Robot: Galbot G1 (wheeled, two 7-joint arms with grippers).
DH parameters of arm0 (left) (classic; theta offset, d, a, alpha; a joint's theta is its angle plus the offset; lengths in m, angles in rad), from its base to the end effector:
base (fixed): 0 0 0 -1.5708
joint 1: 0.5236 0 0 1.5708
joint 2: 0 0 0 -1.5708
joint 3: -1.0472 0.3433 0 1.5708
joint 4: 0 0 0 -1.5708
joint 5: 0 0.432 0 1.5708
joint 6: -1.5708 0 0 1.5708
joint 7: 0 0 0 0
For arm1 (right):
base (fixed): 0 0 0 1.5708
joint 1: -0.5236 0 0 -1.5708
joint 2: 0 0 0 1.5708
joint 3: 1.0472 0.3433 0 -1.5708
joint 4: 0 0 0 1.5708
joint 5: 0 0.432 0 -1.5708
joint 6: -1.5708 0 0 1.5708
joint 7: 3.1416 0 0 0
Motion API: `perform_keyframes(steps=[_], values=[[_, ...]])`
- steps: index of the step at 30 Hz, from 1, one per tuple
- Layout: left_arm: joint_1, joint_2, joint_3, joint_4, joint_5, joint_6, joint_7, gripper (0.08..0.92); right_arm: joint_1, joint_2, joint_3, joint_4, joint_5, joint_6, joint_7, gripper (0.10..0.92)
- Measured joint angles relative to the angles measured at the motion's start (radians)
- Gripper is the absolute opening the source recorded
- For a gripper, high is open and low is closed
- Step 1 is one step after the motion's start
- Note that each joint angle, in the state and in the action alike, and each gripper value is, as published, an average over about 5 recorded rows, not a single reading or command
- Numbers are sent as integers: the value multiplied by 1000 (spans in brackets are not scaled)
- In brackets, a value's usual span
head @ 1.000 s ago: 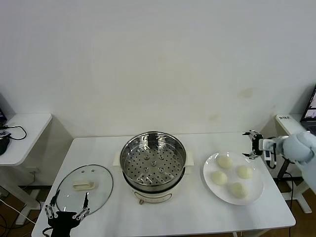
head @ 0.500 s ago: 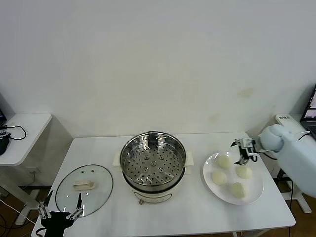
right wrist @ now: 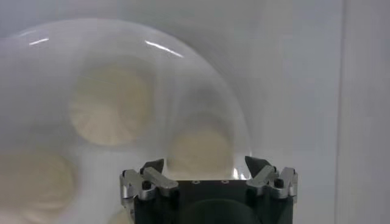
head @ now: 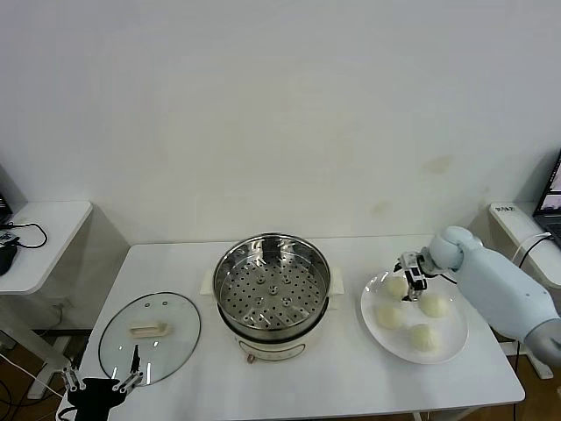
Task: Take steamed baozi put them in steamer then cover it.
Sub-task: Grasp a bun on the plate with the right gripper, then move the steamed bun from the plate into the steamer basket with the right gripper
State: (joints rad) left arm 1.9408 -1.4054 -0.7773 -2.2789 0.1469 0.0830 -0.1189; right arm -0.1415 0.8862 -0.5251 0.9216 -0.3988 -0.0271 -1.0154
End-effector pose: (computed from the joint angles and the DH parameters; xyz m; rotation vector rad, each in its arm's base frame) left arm 0.1617 0.0915 -0.2776 0.2628 -2.8327 -0.6620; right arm 0.6228 -0.1512 -0.2704 1.1755 -1.4149 1.4951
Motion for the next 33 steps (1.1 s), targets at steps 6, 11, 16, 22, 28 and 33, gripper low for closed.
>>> perform_keyframes(steps=[6,11,16,22,28,33], values=[[-1,2,-4,1,0,-1,-2,823,7,8,-8,-9,-7,-5,-6,635],[1,2,-6,0,-1,-1,-3,823,16,1,-19,3,7,-14,-16,612],[0,3,-4,-2,-1,-2,-4,823,34,-30,-39,52,44,-30,-29,611],[-5,9,5,-2,-1,-2,-5,823,81,-103,-76,152,112,-51,-44,611],[-11,19,15,5,-5,-2,-5,823,186,-179,-146,248,201,-72,-56,615],[-19,29,17,12,-14,-2,-5,823,324,-202,-234,312,296,-94,-58,619]])
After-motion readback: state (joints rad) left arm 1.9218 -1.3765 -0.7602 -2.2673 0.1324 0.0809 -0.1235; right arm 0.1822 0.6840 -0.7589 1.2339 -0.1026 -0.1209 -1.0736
